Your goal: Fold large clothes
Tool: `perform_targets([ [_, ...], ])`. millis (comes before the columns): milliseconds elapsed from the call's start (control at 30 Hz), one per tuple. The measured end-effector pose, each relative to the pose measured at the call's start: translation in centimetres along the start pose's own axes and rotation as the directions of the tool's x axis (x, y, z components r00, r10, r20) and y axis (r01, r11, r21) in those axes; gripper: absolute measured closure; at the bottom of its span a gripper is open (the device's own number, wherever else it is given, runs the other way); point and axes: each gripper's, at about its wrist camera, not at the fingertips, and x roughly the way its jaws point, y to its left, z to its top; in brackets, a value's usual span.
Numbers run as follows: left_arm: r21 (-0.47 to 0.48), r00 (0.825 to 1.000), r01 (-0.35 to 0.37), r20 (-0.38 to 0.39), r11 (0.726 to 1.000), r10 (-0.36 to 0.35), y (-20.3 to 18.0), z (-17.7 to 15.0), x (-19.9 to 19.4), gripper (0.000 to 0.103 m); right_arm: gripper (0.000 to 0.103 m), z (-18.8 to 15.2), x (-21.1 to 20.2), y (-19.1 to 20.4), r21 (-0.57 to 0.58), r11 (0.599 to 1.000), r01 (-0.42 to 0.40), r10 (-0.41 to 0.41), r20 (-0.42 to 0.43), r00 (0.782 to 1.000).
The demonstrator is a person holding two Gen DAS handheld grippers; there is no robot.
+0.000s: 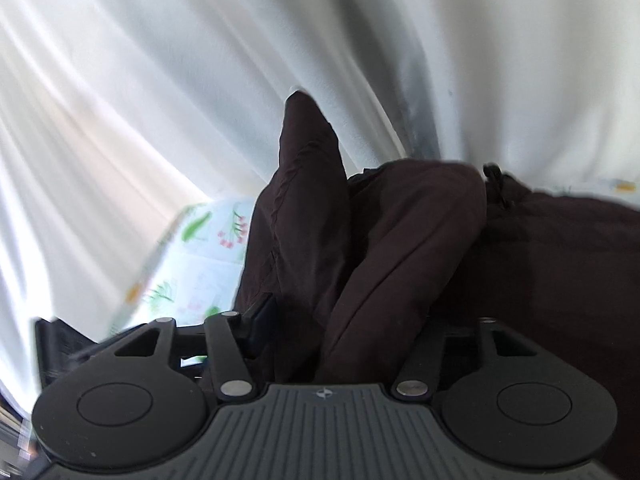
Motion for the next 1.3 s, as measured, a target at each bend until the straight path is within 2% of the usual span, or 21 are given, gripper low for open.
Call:
perform_targets([
  [100,0.005,1.000,-0.003,-0.001,1.000,0.003,-0.2,-0.1,-0.2,0.036,0.083,-0.9,-2.0,3.4,-0.168,0.983,0.081,-0.066,0.092,0.994],
  [167,0.014,1.000,0.001,0.002,1.000,-0.001,-1.0,-0.2,-0.9,0.036,0.086,-1.7,-4.1,5.0,-0.251,0.959,0.134,-0.095,0.163,0.982],
  [300,0.117,1.000,0.016,0.006,0.993,-0.017,-4.8,-1.1,-2.5,0.036,0.087,-3.1,-9.2,5.5,-0.277,0.937,0.211,-0.125,0.296,0.947],
  [433,0.253,0.999,0.047,-0.011,0.966,-0.046,-10.0,-3.3,-3.0,0.036,0.087,-4.9,-14.3,2.9,-0.227,0.937,0.265,-0.166,0.378,0.911],
  [567,0.402,0.998,0.060,-0.038,0.914,-0.049,-14.9,-6.7,-1.4,0.038,0.087,-6.9,-17.3,-2.9,-0.046,0.949,0.312,-0.273,0.375,0.886],
  [633,0.453,0.996,0.083,-0.054,0.888,-0.066,-16.7,-8.4,-0.2,0.038,0.087,-8.0,-17.7,-5.8,0.025,0.940,0.341,-0.326,0.363,0.873],
  [733,0.498,0.993,0.112,-0.095,0.860,-0.074,-18.5,-10.7,2.0,0.038,0.087,-10.2,-17.3,-9.5,0.091,0.919,0.384,-0.393,0.309,0.866],
  [767,0.507,0.991,0.121,-0.113,0.853,-0.073,-18.8,-11.4,2.9,0.038,0.087,-10.9,-17.1,-10.6,0.104,0.918,0.383,-0.397,0.294,0.870],
  [833,0.530,0.989,0.128,-0.126,0.838,-0.072,-19.3,-12.9,4.4,0.037,0.084,-12.1,-16.6,-11.9,0.094,0.909,0.406,-0.415,0.294,0.861],
  [867,0.554,0.989,0.137,-0.125,0.821,-0.080,-19.6,-13.6,4.9,0.036,0.084,-12.4,-16.4,-12.4,0.091,0.911,0.403,-0.411,0.289,0.864],
  [900,0.581,0.989,0.138,-0.119,0.802,-0.084,-19.7,-14.3,5.4,0.036,0.082,-12.4,-16.1,-12.6,0.104,0.914,0.392,-0.405,0.280,0.870],
  [933,0.601,0.990,0.132,-0.112,0.788,-0.080,-19.8,-14.9,5.7,0.036,0.074,-12.2,-16.6,-12.7,0.136,0.912,0.388,-0.411,0.271,0.870],
  [1000,0.641,0.992,0.127,-0.095,0.757,-0.086,-19.7,-15.7,5.6,0.032,0.065,-11.9,-18.7,-12.4,0.197,0.903,0.383,-0.426,0.284,0.859],
  [1033,0.645,0.992,0.130,-0.089,0.753,-0.095,-19.5,-15.9,5.5,0.031,0.064,-11.5,-19.9,-12.0,0.220,0.896,0.386,-0.439,0.306,0.845],
  [1133,0.613,0.989,0.145,-0.086,0.777,-0.118,-19.0,-15.5,5.8,0.031,0.062,-10.4,-22.7,-10.4,0.249,0.890,0.383,-0.455,0.398,0.797],
  [1167,0.607,0.989,0.148,-0.086,0.781,-0.120,-19.0,-15.6,6.0,0.031,0.062,-9.5,-22.9,-10.0,0.243,0.903,0.353,-0.426,0.425,0.798],
  [1200,0.610,0.989,0.144,-0.084,0.779,-0.118,-19.3,-15.8,6.3,0.031,0.062,-8.5,-22.8,-9.8,0.239,0.921,0.309,-0.386,0.440,0.811],
  [1300,0.649,0.992,0.119,-0.056,0.752,-0.109,-19.7,-16.7,6.2,0.027,0.065,-5.5,-20.6,-10.0,0.271,0.944,0.188,-0.289,0.408,0.866],
])
